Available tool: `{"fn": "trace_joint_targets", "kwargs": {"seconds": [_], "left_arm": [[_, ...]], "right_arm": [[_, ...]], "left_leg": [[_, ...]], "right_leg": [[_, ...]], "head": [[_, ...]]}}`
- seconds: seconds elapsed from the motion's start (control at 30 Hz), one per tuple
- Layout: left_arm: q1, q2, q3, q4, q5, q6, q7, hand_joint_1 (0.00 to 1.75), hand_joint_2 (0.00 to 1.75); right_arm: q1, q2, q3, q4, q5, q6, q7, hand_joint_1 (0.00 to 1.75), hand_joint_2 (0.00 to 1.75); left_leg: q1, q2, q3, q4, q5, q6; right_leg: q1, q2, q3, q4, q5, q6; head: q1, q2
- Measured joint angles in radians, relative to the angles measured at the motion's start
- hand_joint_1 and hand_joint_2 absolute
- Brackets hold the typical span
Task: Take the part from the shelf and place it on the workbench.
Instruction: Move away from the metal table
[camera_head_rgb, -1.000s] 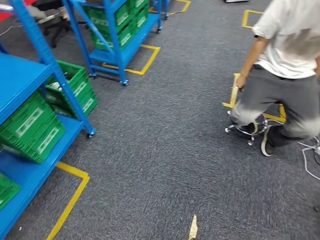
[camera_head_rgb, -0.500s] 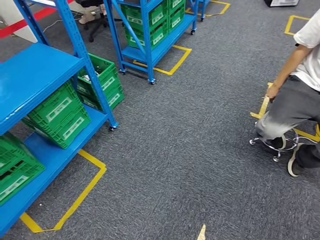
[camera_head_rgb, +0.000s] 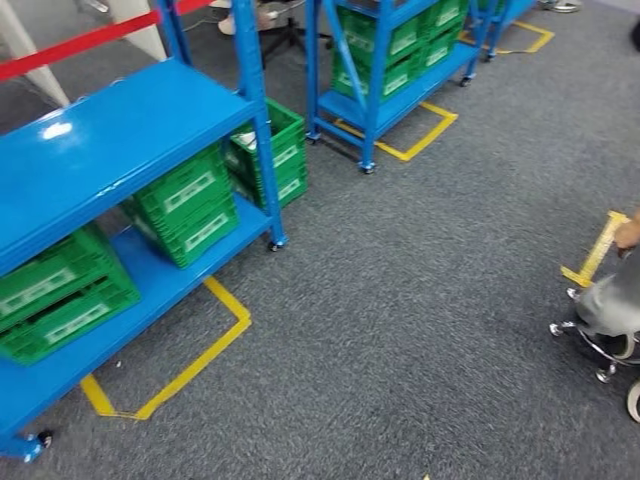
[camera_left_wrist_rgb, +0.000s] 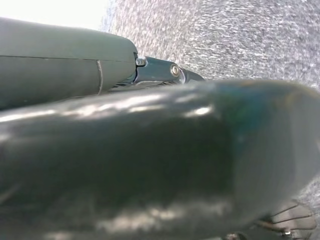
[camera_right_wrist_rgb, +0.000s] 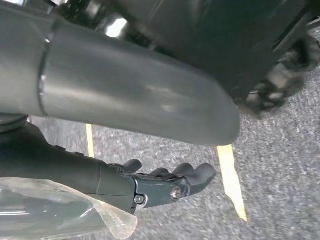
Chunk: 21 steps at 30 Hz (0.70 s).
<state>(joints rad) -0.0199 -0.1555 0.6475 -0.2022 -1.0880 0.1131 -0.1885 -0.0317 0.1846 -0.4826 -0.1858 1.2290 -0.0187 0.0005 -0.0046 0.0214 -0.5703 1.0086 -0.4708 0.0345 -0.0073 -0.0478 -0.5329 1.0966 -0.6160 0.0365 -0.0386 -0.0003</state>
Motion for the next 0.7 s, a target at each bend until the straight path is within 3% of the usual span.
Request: {"fn": "trace_joint_targets", "kwargs": {"seconds": [0.07,0.1,0.13,0.17,0.2,0.23,0.27,0.33,0.4,0.43,0.47,0.53,0.6,0.63,0.67,0.7], "left_arm": [[-0.003,0.0,0.0,0.0,0.0,0.003,-0.006,0.0,0.0],[-0.003,0.0,0.0,0.0,0.0,0.003,-0.007,0.0,0.0],[-0.002,-0.001,0.0,0.0,0.0,0.004,-0.008,0.0,0.0],[-0.001,-0.001,0.0,0.0,0.0,0.005,-0.008,0.0,0.0],[0.0,-0.001,0.0,0.0,-0.001,0.005,-0.008,0.0,0.0],[-0.001,-0.001,0.0,0.0,-0.002,0.005,-0.008,0.0,0.0],[-0.002,-0.001,0.0,0.0,-0.004,0.005,-0.008,0.0,0.0],[-0.002,-0.001,0.0,0.0,-0.007,0.005,-0.008,0.0,0.0],[0.002,0.0,0.0,0.0,-0.008,0.005,-0.009,0.0,0.0],[0.003,0.001,0.0,0.0,-0.008,0.005,-0.01,0.0,0.0],[0.003,0.002,0.0,0.0,-0.008,0.005,-0.012,0.0,0.0],[0.0,0.002,0.0,0.0,-0.009,0.005,-0.018,0.0,0.0],[-0.001,0.002,0.0,0.0,-0.01,0.006,-0.023,0.0,0.0],[0.001,0.002,0.0,0.0,-0.01,0.006,-0.025,0.0,0.0],[0.002,0.002,0.0,0.0,-0.01,0.007,-0.025,0.0,0.0],[0.004,0.003,0.0,0.0,-0.01,0.008,-0.026,0.0,0.0]], "right_arm": [[0.003,0.0,0.0,0.0,0.0,0.0,-0.001,0.0,0.0],[0.005,0.0,0.0,0.0,-0.001,0.0,-0.001,0.0,0.0],[0.007,0.0,-0.001,0.0,-0.001,0.0,0.0,0.0,0.0],[0.007,0.0,-0.001,0.0,-0.001,0.0,0.0,0.0,0.0],[0.007,0.0,-0.001,0.0,-0.001,0.0,0.0,0.0,0.0],[0.007,0.0,-0.001,0.0,-0.001,0.0,0.0,0.0,0.0],[0.007,0.0,-0.001,0.0,-0.001,0.0,0.0,0.0,0.0],[0.006,0.0,-0.001,0.001,-0.001,0.0,0.002,0.0,0.0],[0.005,0.0,-0.002,0.001,-0.001,0.0,0.003,0.0,0.0],[0.005,0.0,-0.002,0.001,-0.001,0.0,0.004,0.0,0.0],[0.005,0.0,-0.003,0.001,-0.002,0.0,0.003,0.0,0.0],[0.007,0.0,-0.005,0.001,-0.003,0.0,0.003,0.0,0.0],[0.01,0.0,-0.006,0.001,-0.003,0.0,0.002,0.0,0.0],[0.011,0.0,-0.007,0.001,-0.003,0.0,0.002,0.0,0.0],[0.01,0.0,-0.007,0.001,-0.003,0.0,0.003,0.0,0.0],[0.01,0.0,-0.008,0.001,-0.003,0.0,0.003,0.0,0.0]], "left_leg": [[0.001,-0.028,-0.002,0.0,0.0,0.006],[0.0,-0.042,-0.001,0.001,0.0,0.006],[0.0,-0.057,-0.001,0.001,0.0,0.006],[0.001,-0.071,0.001,0.002,-0.001,0.006],[0.001,-0.086,0.002,0.004,-0.002,0.004],[0.001,-0.099,0.002,0.006,-0.003,0.001],[0.001,-0.113,0.0,0.01,-0.005,-0.004],[0.004,-0.135,-0.008,0.014,-0.003,-0.017],[0.008,-0.15,-0.014,0.014,-0.001,-0.03],[0.007,-0.139,-0.018,0.022,-0.006,-0.035],[0.006,-0.116,-0.029,0.046,-0.023,-0.041],[0.005,-0.058,-0.077,0.152,-0.081,-0.05],[0.01,-0.034,-0.133,0.272,-0.126,-0.058],[0.012,-0.031,-0.141,0.292,-0.124,-0.06],[0.013,-0.027,-0.13,0.271,-0.102,-0.061],[0.014,-0.019,-0.102,0.215,-0.066,-0.059]], "right_leg": [[-0.002,0.039,-0.072,0.138,-0.056,0.003],[-0.002,0.044,-0.1,0.183,-0.063,0.004],[-0.003,0.046,-0.112,0.193,-0.05,0.004],[-0.003,0.048,-0.105,0.161,-0.018,0.003],[-0.005,0.059,-0.08,0.096,0.027,0.003],[-0.007,0.083,-0.053,0.027,0.06,0.001],[-0.009,0.106,-0.027,-0.031,0.082,-0.001],[-0.01,0.133,-0.002,-0.077,0.086,-0.008],[-0.009,0.113,0.005,-0.085,0.091,-0.02],[-0.01,0.101,0.008,-0.09,0.093,-0.027],[-0.011,0.087,0.011,-0.095,0.096,-0.033],[-0.011,0.057,0.015,-0.1,0.094,-0.042],[-0.009,0.023,0.018,-0.099,0.09,-0.045],[-0.008,0.008,0.02,-0.099,0.087,-0.045],[-0.008,-0.005,0.023,-0.099,0.085,-0.044],[-0.008,-0.017,0.028,-0.099,0.081,-0.042]], "head": [[0.005,0.0],[0.005,0.0],[0.005,0.0],[0.005,0.0],[0.004,0.0],[0.004,0.0],[0.004,0.0],[0.004,0.0],[0.004,0.0],[0.003,0.0],[-0.001,0.0],[-0.009,0.0],[-0.012,0.0],[-0.012,0.0],[-0.012,0.0],[-0.012,0.0]]}}
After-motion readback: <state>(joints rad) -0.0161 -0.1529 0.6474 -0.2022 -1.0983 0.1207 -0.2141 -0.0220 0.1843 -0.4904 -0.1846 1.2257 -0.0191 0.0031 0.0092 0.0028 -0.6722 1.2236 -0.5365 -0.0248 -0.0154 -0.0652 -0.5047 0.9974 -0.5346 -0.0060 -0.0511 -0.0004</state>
